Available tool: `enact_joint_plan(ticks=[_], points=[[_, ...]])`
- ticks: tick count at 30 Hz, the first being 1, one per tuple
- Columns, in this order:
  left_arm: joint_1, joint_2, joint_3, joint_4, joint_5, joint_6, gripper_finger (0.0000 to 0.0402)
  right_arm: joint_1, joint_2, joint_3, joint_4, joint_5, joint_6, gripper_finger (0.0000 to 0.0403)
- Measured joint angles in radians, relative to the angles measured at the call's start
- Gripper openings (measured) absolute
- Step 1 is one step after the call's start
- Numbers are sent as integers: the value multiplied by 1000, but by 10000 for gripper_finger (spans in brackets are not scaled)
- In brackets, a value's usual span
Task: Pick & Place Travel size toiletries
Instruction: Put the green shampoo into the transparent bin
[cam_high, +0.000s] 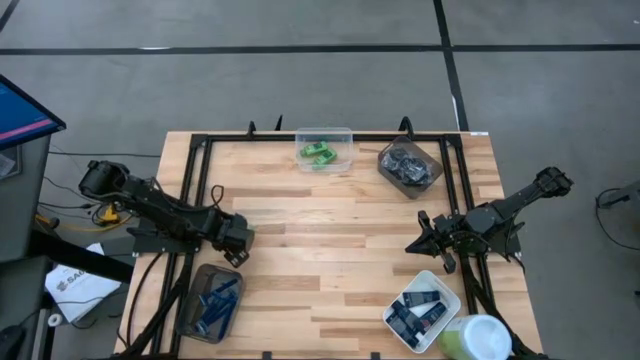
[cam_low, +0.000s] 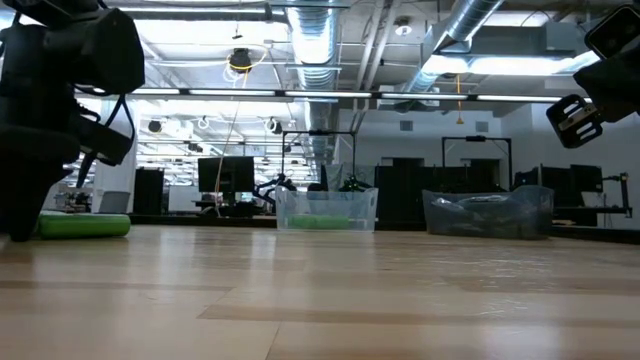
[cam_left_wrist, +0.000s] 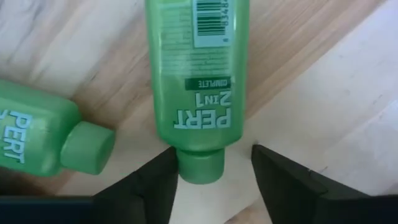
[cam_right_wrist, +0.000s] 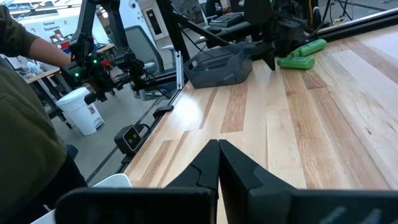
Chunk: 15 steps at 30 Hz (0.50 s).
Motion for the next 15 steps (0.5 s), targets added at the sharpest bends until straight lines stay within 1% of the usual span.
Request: enact_joint_plan(ticks=[6, 13, 15], points=[[0, 1, 0, 10, -6, 27, 162, 0, 0, 0, 0, 0, 0, 0], [-1, 2, -1, 15, -7, 26, 92, 0, 0, 0, 0, 0, 0, 0], [-1, 2, -1, 16, -8, 22, 82, 0, 0, 0, 0, 0, 0, 0]])
